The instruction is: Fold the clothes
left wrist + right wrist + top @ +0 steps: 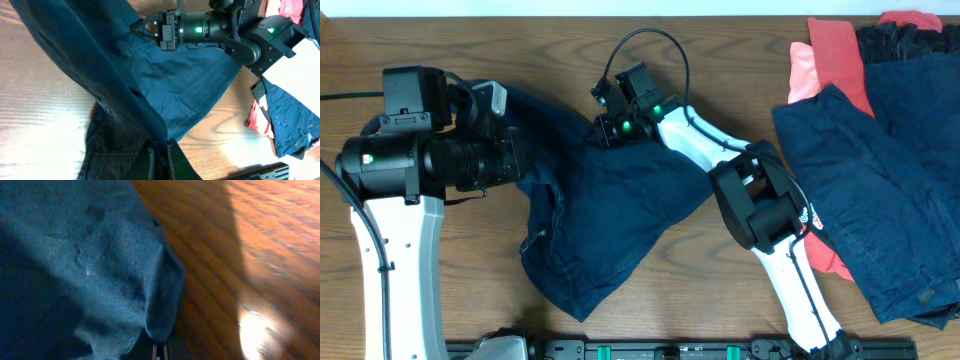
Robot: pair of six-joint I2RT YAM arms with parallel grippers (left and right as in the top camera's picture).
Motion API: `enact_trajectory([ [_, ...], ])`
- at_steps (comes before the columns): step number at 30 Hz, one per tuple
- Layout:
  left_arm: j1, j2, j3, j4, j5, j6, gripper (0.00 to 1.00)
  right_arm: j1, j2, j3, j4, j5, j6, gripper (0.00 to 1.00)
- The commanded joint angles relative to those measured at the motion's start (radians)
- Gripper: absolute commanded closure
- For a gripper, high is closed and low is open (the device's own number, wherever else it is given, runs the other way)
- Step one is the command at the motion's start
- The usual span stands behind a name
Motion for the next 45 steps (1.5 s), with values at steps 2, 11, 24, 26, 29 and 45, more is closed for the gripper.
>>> enact_trajectory([
  [2, 0.003, 0.026, -0.014, 0.036, 0.01, 0.021, 0.94, -0.076, -0.133, 0.016, -0.052, 0.137, 0.004, 0.99],
  [11, 0.003, 0.146, -0.019, 0.213, 0.011, 0.021, 0.94, -0.153, -0.498, 0.016, -0.404, 0.662, -0.03, 0.99],
  [24, 0.004, 0.327, -0.019, 0.503, -0.156, 0.035, 0.94, -0.15, -0.473, 0.006, -0.863, 0.924, -0.063, 0.02],
  [26, 0.005, 0.349, -0.019, 0.586, -0.23, 0.035, 0.93, -0.163, -0.478, 0.006, -0.907, 0.977, -0.063, 0.01],
  [29, 0.009, 0.364, -0.019, 0.687, -0.414, 0.014, 0.91, -0.195, -0.481, 0.006, -0.962, 1.004, -0.064, 0.01],
  [45, -0.016, 0.366, -0.037, 0.016, -0.199, -0.26, 0.03, -0.345, -0.48, 0.006, -0.996, 0.71, -0.134, 0.01],
])
